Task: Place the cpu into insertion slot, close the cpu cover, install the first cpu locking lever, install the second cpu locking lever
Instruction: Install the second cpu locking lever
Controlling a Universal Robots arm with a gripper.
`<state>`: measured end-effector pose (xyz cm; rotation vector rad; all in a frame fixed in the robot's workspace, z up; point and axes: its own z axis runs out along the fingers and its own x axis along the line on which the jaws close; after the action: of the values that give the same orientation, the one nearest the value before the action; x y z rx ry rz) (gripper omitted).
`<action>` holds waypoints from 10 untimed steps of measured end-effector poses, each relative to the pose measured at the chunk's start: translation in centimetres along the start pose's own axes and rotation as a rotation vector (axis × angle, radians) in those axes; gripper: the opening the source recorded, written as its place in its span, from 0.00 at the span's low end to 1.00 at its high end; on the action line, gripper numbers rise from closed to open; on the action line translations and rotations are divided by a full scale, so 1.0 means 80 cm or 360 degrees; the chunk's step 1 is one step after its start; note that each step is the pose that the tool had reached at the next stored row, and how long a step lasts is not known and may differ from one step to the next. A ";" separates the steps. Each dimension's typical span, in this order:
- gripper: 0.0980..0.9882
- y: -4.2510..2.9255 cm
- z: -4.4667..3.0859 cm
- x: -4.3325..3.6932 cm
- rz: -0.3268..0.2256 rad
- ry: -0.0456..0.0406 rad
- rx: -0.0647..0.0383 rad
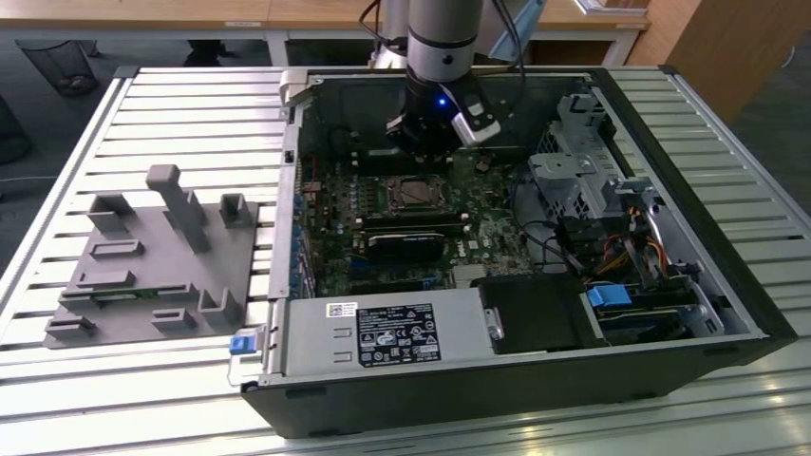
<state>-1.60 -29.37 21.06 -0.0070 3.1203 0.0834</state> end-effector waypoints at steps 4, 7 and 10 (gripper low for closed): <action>0.01 -0.0023 -0.0001 0.000 0.0000 0.0000 0.0000; 0.01 -0.0043 -0.0002 0.000 0.0000 0.0000 0.0000; 0.01 -0.0051 -0.0013 0.000 0.0000 0.0000 0.0000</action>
<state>-1.61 -29.78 21.14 -0.0067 3.1204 0.0831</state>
